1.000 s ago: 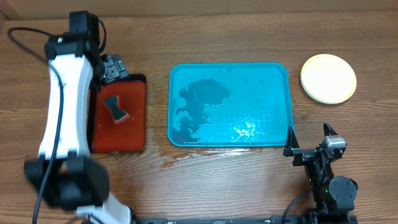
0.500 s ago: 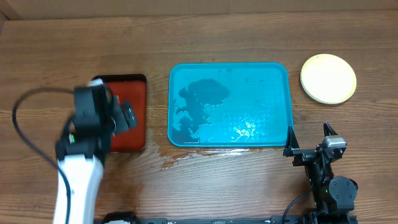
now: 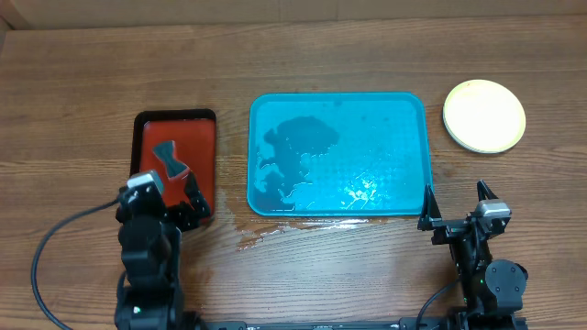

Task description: Clean dirty plates on tray and stack at the side

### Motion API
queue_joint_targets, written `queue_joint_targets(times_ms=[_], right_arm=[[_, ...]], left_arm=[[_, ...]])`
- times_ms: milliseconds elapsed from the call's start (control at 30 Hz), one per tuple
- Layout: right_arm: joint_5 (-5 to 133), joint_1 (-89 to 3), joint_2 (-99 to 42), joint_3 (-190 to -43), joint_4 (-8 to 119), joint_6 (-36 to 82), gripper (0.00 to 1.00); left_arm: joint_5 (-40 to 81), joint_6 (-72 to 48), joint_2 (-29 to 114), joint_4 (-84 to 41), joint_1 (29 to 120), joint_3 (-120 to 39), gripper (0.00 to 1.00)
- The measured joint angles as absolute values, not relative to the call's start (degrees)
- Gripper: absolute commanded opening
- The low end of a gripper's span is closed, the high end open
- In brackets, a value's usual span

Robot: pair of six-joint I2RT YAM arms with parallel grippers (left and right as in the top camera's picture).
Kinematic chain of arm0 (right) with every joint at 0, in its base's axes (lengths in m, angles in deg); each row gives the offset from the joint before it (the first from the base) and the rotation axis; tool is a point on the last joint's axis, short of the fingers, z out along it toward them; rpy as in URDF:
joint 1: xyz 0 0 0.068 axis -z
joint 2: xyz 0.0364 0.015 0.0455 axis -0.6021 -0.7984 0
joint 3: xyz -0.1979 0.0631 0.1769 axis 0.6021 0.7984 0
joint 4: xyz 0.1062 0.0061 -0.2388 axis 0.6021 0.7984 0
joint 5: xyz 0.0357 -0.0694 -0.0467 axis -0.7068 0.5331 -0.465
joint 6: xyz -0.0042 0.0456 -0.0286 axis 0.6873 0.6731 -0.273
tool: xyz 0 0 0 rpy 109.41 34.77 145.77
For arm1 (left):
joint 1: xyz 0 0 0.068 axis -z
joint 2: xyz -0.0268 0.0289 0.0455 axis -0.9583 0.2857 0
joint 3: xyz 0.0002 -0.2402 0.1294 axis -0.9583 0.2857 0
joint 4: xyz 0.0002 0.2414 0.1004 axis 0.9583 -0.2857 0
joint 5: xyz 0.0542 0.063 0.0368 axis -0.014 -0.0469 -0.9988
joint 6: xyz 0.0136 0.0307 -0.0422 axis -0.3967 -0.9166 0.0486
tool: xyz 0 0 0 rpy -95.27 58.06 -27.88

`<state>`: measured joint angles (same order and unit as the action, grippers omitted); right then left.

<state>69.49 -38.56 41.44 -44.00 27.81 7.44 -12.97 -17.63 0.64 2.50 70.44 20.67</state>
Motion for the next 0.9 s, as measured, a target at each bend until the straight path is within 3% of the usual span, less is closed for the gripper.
queue_joint_targets(times_ms=[300,667,900], right_arm=[[69.47,-38.56,41.44,-44.00,27.81,7.44,1.00],[69.49,-38.56,41.44,-44.00,27.81,7.44,1.00],[69.49,-38.56,41.44,-44.00,27.84,7.42,1.00]], left_arm=[[-7.68,-22.68,-10.23,11.12,70.44,29.02,1.00],[-4.77,-27.49,-26.79,11.79,70.44,37.96,1.00],[-4.99,-28.76,-28.46,9.10,70.44,38.40,1.00]])
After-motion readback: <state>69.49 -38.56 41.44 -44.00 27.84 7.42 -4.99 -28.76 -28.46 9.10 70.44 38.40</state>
